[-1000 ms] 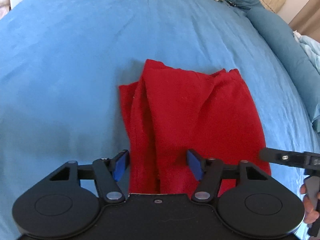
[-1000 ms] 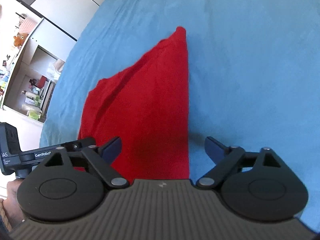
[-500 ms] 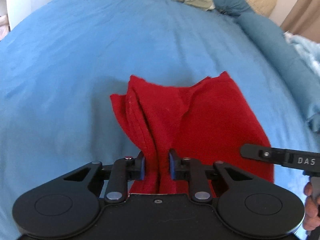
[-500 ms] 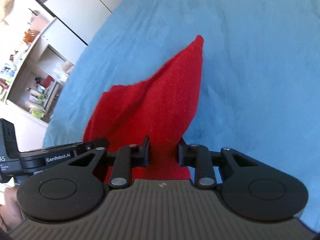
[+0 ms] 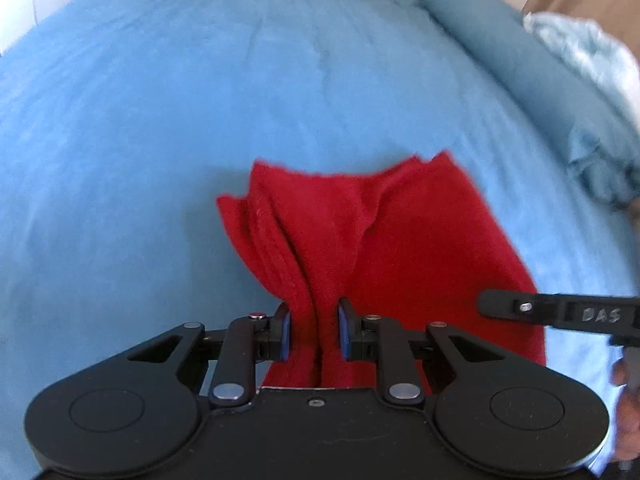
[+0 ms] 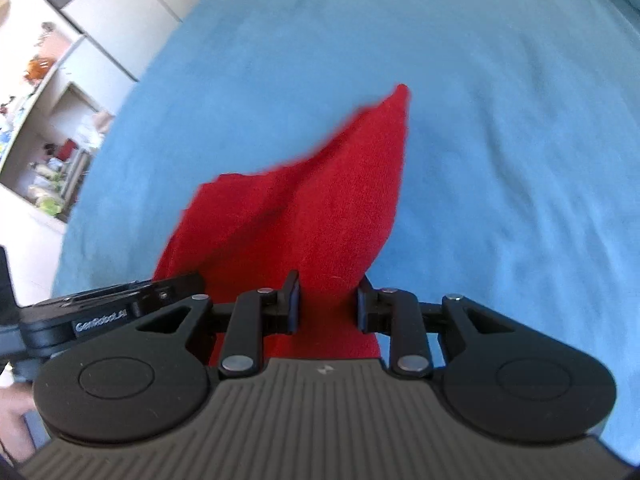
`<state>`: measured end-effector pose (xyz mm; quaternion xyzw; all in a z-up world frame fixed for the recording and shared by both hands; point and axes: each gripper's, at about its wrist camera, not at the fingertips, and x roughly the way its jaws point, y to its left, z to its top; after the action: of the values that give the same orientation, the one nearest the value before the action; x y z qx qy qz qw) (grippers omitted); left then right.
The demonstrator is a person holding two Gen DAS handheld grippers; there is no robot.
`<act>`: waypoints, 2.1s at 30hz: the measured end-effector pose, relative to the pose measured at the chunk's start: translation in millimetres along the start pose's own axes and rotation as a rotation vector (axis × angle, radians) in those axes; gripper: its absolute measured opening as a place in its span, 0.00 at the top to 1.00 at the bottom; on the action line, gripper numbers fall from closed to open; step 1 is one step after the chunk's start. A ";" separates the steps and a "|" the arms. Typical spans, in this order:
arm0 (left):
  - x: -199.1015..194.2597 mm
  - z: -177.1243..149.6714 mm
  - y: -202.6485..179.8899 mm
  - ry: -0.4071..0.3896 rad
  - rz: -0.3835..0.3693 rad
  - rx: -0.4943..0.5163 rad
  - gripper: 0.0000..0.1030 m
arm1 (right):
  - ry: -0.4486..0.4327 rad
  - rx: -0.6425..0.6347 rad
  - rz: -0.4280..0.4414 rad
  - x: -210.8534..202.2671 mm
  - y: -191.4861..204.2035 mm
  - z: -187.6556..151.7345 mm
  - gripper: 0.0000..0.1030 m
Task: Fold small clothes
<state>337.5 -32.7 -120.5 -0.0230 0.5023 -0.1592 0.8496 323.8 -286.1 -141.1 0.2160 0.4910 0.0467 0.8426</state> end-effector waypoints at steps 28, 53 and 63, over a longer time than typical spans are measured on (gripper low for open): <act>-1.9 -60.7 17.1 -0.243 0.254 0.124 0.22 | -0.247 -0.200 -0.100 -3.6 -51.4 -64.3 0.00; -265.7 -196.8 -81.9 -0.392 0.335 0.082 0.00 | -0.361 -0.240 -0.292 -284.7 59.1 -230.3 0.00; -259.1 -237.1 -82.1 -0.351 0.340 0.077 0.00 | -0.277 -0.218 -0.329 -265.0 58.5 -278.6 0.00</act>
<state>-2.1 -5.8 -2.1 0.0669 0.3374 -0.0266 0.9386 -40.6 -221.7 -21.4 0.0452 0.3915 -0.0686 0.9165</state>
